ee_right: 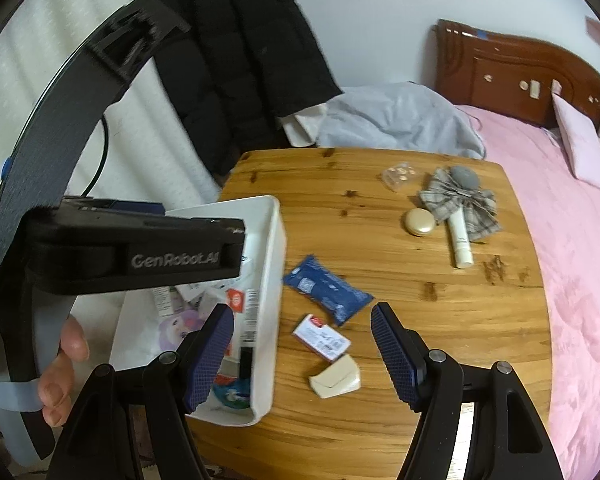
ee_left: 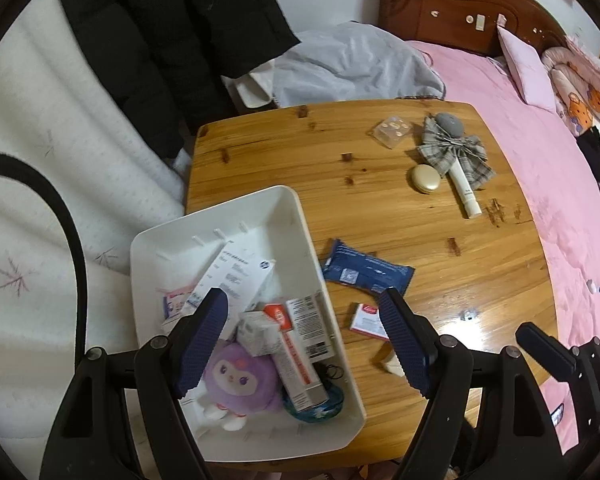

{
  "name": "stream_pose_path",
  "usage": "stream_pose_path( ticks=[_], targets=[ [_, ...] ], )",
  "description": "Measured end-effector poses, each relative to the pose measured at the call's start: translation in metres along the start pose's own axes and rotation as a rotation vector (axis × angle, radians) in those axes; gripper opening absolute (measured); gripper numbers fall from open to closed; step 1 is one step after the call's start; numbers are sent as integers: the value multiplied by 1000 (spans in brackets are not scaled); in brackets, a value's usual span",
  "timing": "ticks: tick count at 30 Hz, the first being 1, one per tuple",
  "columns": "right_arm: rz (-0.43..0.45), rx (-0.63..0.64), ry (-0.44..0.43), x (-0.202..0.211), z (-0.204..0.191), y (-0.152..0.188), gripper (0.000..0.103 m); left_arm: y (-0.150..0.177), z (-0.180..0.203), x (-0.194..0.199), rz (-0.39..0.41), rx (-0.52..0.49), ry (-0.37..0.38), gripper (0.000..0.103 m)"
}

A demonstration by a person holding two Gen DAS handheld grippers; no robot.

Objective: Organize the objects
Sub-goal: 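Withdraw both grippers from the tray back toward the table, then grasp the white lotion tube with the right gripper while the left grasps the gold round compact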

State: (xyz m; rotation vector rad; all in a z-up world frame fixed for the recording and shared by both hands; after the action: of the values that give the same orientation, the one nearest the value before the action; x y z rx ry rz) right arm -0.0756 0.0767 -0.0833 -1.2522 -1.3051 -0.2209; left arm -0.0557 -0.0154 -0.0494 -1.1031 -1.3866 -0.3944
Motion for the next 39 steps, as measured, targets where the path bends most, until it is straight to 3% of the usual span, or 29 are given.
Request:
stream_pose_path(
  ticks=[23,32,39],
  targets=[
    [-14,-252,123,-39,167,6,72,-55,122,-61,-96,-95,26,81],
    [-42,-279,162,-93,221,-9,72,-92,156,-110,-110,-120,35,81],
    [-86,-257,162,-144,245,-21,72,-115,175,-165,-159,-148,88,81]
  ],
)
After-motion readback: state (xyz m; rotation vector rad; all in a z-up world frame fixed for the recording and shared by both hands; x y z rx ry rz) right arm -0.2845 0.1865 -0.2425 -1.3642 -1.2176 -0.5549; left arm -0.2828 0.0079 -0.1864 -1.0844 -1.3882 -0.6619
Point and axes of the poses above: each gripper's, at about its wrist camera, not at the fingertips, and x roughly against the way its jaws point, z to its right, y to its underside, the point moved 1 cm from there along -x, roughly the way its jaws point, and after that the axes turned 3 degrees about -y, right-handed, at the moved point
